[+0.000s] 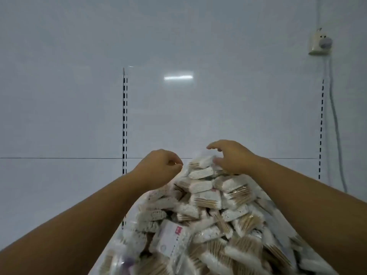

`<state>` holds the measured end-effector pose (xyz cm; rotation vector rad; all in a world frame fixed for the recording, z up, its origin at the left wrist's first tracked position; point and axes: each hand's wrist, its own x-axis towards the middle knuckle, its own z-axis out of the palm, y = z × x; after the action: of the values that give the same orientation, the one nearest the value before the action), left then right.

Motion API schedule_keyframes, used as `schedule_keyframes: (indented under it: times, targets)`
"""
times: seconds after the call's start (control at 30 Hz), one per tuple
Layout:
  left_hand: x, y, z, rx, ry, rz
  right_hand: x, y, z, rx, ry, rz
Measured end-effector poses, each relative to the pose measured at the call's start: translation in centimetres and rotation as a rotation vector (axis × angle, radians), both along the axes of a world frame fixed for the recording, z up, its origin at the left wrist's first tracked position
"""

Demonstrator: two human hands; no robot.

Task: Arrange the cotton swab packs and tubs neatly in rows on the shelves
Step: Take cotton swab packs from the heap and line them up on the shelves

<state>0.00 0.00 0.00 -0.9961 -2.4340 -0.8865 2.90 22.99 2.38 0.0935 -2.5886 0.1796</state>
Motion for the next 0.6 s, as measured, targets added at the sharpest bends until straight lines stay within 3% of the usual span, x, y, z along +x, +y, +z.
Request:
schedule_keyframes:
  times: [0.13,0.23,0.37,0.5,0.6]
  targets:
    - [-4.0,1.1,0.7,-0.010,-0.031,-0.043,-2.4,-1.2,0.6,0.007,-0.169,-0.042]
    - [-6.1,1.9,0.6,-0.071,-0.036,-0.075,-3.2,-0.9,1.0,0.072,-0.182,-0.036]
    - [-7.9,2.9,1.1,-0.029,0.018,-0.075,-4.0,-0.4,1.3,0.083,-0.064,0.040]
    - [-8.1,3.9,1.5,0.041,0.059,-0.144,-4.3,-0.3,2.1,-0.094,0.116,0.135]
    - [-7.9,4.8,2.0,0.076,0.123,-0.184,-4.0,-1.5,3.0,-0.133,0.139,0.251]
